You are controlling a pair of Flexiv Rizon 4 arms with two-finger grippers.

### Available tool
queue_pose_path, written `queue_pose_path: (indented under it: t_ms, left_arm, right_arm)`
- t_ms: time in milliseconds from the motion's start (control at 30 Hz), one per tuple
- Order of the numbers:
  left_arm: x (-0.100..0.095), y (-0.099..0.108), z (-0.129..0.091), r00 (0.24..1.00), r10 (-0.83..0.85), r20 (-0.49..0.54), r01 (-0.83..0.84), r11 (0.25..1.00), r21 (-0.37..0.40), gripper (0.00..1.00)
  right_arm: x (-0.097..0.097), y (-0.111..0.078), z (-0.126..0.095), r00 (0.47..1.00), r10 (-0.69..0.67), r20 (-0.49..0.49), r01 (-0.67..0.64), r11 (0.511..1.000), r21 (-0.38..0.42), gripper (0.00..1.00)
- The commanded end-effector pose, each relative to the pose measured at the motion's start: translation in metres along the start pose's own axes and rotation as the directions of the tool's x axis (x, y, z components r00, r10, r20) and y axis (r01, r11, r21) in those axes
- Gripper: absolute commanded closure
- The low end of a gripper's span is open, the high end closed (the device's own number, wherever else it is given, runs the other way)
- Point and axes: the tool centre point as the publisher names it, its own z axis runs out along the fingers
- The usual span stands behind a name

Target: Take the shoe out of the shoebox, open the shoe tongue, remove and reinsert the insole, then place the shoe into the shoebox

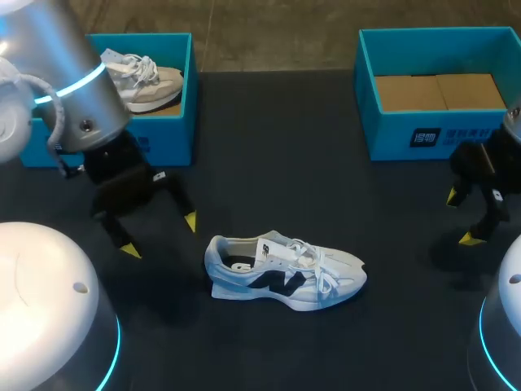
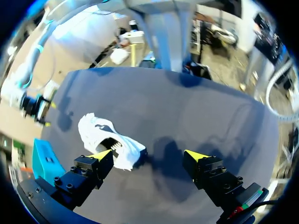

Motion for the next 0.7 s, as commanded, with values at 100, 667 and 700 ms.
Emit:
queue_pose_path:
  t_ms: [100, 667, 700]
  left_arm:
    - [0.03, 0.016, -0.005, 0.889, -0.414, 0.194, 0.379, 0.905, 0.193, 0.0]
    - [0.06, 0.028, 0.018, 0.542, -0.795, 0.273, 0.527, 0.575, 0.626, 0.0]
    - [0.059, 0.029, 0.018, 0.521, -0.807, 0.278, 0.546, 0.566, 0.618, 0.0]
  right_arm:
    - [0.001, 0.0, 0.0, 1.0, 0.001, 0.001, -0.001, 1.0, 0.003, 0.0]
    - [0.001, 0.0, 0.0, 1.0, 0.001, 0.001, -0.001, 1.0, 0.003, 0.0]
    - [0.001, 0.0, 0.0, 1.0, 0.001, 0.001, -0.001, 1.0, 0.003, 0.0]
